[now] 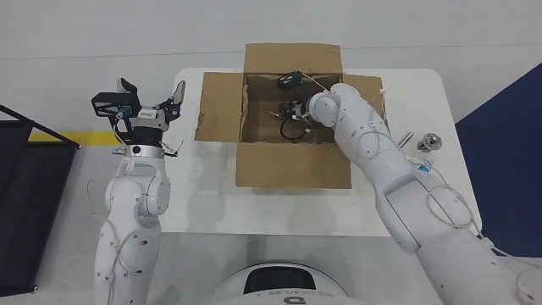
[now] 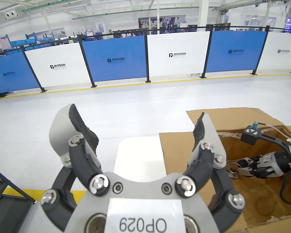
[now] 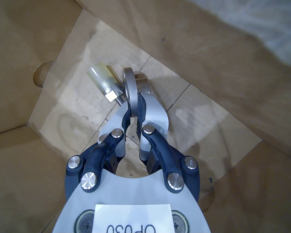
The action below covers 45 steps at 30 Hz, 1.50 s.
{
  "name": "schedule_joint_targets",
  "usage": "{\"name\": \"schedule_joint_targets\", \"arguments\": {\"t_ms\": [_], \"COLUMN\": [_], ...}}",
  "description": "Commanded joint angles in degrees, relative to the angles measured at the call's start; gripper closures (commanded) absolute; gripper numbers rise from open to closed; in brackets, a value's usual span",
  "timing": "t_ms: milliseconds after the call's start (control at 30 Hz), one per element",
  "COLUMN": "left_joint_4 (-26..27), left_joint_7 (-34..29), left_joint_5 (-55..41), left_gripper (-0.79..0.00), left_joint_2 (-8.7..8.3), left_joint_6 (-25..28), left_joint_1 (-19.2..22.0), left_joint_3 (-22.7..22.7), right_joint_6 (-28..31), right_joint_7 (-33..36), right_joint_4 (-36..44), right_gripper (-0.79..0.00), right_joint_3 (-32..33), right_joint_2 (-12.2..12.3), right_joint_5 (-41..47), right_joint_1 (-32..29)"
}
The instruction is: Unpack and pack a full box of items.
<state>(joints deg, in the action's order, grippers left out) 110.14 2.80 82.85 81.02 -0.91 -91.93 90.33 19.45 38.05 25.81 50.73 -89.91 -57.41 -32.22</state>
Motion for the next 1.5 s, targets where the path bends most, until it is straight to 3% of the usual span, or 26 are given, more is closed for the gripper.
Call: {"name": "schedule_joint_targets", "arguments": {"t_ms": [0, 200, 367, 667, 900, 1033, 1367, 1467], "left_joint_4": [0.00, 0.00, 0.00, 0.00, 0.00, 0.00, 0.00, 0.00], "left_joint_7": [0.00, 0.00, 0.00, 0.00, 0.00, 0.00, 0.00, 0.00], "left_joint_5": [0.00, 0.00, 0.00, 0.00, 0.00, 0.00, 0.00, 0.00], "left_gripper": [-0.785, -0.785, -0.785, -0.785, -0.785, -0.785, -0.785, -0.785], "left_joint_2": [0.00, 0.00, 0.00, 0.00, 0.00, 0.00, 0.00, 0.00], "left_joint_6": [0.00, 0.00, 0.00, 0.00, 0.00, 0.00, 0.00, 0.00], "left_joint_1": [0.00, 0.00, 0.00, 0.00, 0.00, 0.00, 0.00, 0.00], "left_joint_3": [0.00, 0.00, 0.00, 0.00, 0.00, 0.00, 0.00, 0.00], "right_joint_6": [0.22, 0.37, -1.44, -3.92, -5.65, -8.77, -8.81, -2.75], "right_joint_7": [-0.68, -2.26, -1.10, 8.84, 6.49, 4.86, 5.07, 2.26], "right_joint_4": [0.80, 7.75, 22.37, 72.18, 97.75, 104.38, 104.62, 104.70], "right_gripper": [0.000, 0.000, 0.000, 0.000, 0.000, 0.000, 0.000, 0.000], "right_joint_3": [-0.29, 0.20, 3.72, 18.88, 30.60, 35.00, 35.25, 35.75], "right_joint_2": [0.00, 1.29, 4.36, 11.18, 13.40, 13.73, 13.76, 14.03], "right_joint_5": [-0.62, -3.25, -7.18, -17.97, -21.79, -20.70, -20.63, -13.75], "right_joint_1": [-0.25, -2.92, -9.86, -37.65, -57.50, -65.17, -65.56, -66.91]}}
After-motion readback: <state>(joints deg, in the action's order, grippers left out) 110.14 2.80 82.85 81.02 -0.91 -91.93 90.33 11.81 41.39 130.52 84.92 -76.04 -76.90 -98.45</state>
